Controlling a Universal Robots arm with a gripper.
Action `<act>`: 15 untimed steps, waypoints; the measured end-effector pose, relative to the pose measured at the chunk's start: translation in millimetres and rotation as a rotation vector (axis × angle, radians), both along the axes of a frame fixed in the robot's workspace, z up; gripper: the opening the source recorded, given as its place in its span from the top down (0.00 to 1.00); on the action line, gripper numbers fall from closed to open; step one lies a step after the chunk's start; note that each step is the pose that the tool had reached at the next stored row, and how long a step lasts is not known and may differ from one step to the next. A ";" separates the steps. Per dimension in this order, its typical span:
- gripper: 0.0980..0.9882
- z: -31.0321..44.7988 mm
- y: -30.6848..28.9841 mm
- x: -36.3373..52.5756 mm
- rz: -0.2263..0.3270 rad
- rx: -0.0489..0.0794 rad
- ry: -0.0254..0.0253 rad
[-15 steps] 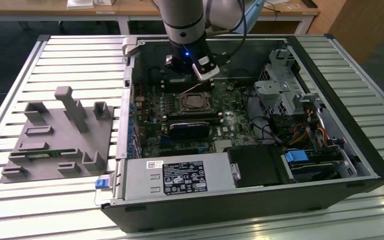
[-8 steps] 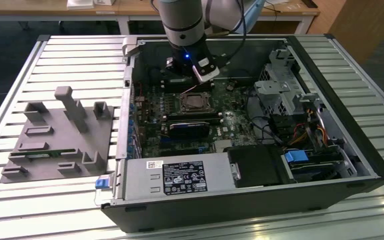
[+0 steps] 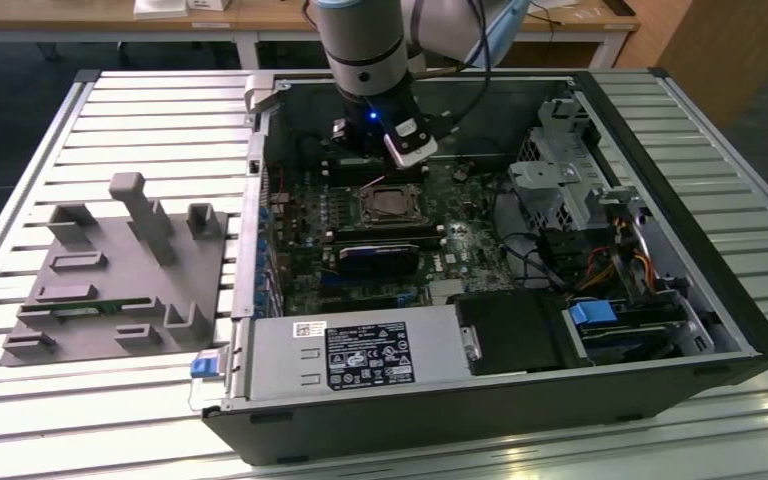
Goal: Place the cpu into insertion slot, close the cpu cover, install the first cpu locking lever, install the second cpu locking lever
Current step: 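Install the first cpu locking lever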
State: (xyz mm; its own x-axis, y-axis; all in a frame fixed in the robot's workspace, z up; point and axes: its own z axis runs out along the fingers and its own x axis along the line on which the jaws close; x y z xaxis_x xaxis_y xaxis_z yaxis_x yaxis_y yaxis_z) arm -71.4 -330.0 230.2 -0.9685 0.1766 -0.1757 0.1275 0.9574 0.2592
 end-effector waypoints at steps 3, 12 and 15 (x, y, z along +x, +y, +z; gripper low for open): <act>0.99 -1.0 1.8 0.0 -0.006 -0.002 -0.0001; 0.99 -5.3 9.8 0.0 -0.045 -0.007 0.0000; 0.99 -7.3 11.9 0.0 -0.060 -0.009 -0.0001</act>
State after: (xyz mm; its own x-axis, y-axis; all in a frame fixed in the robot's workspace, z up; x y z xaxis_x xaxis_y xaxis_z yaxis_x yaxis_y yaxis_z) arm -71.4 -318.1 222.9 -0.9561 0.2330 -0.1776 0.1851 0.9503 0.2505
